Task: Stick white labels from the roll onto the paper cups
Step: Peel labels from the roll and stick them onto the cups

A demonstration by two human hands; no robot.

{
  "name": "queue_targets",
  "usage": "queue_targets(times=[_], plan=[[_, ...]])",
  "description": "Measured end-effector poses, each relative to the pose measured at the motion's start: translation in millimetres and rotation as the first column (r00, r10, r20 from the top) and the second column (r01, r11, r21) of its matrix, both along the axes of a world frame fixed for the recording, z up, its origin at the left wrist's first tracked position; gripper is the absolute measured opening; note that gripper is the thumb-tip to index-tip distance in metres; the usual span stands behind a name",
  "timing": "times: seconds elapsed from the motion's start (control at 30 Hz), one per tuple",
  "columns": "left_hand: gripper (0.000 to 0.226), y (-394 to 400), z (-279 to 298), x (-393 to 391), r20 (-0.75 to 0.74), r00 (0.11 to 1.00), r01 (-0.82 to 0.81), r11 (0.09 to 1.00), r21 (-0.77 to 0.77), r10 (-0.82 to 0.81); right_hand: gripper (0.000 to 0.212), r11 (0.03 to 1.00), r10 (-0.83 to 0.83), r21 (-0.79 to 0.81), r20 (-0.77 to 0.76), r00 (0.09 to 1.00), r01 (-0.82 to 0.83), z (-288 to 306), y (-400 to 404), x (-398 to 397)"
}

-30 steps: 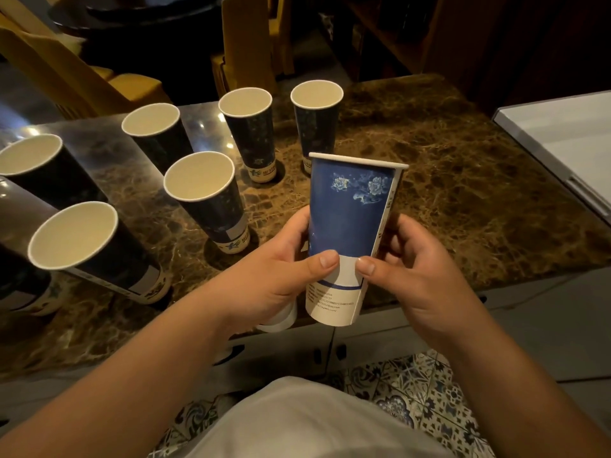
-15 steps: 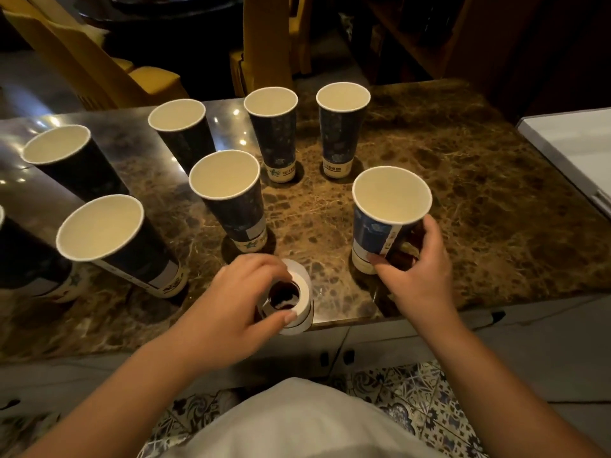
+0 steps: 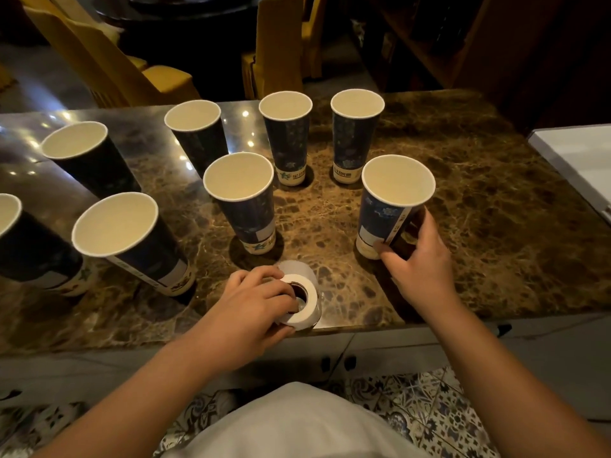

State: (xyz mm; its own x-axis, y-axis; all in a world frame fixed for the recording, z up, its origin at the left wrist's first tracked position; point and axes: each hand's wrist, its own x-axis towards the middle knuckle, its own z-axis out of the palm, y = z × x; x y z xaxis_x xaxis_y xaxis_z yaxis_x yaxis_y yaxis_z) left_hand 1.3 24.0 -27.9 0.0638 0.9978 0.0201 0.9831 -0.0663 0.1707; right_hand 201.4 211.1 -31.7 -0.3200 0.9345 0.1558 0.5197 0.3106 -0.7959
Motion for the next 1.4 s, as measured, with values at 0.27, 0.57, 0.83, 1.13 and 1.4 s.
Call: queue_targets(times=[0.27,0.57,0.83,1.13,1.4], plan=[[0.032,3.4,-5.6,4.8,0.113,0.993,-0.037,0.993,0.110,0.024,0.055,0.994,0.076,0.079,-0.026,0.997,-0.074,-20.6,-62.7,9.3],[0.018,-1.7,-0.4,7.9,0.487,0.871,-0.163,0.970,0.181,0.056,0.081,0.858,0.492,-0.166,0.002,0.870,-0.485,-1.8,-80.9,-16.9],[0.013,-8.0,14.7,1.2,0.843,0.509,-0.308,0.951,-0.012,0.176,0.053,0.759,0.266,-0.465,-0.418,0.869,-0.456,21.4,-87.1,-26.9],[0.014,-6.9,22.9,6.5,0.702,0.675,-0.291,0.956,-0.029,0.227,0.032,0.886,0.056,-0.348,-0.576,0.815,-0.306,28.3,-92.7,-27.0],[0.017,-1.7,36.3,3.5,0.768,0.575,-0.174,0.959,-0.222,0.283,0.021,0.953,0.038,-0.276,-0.297,0.954,-0.124,13.9,-91.5,-27.5]])
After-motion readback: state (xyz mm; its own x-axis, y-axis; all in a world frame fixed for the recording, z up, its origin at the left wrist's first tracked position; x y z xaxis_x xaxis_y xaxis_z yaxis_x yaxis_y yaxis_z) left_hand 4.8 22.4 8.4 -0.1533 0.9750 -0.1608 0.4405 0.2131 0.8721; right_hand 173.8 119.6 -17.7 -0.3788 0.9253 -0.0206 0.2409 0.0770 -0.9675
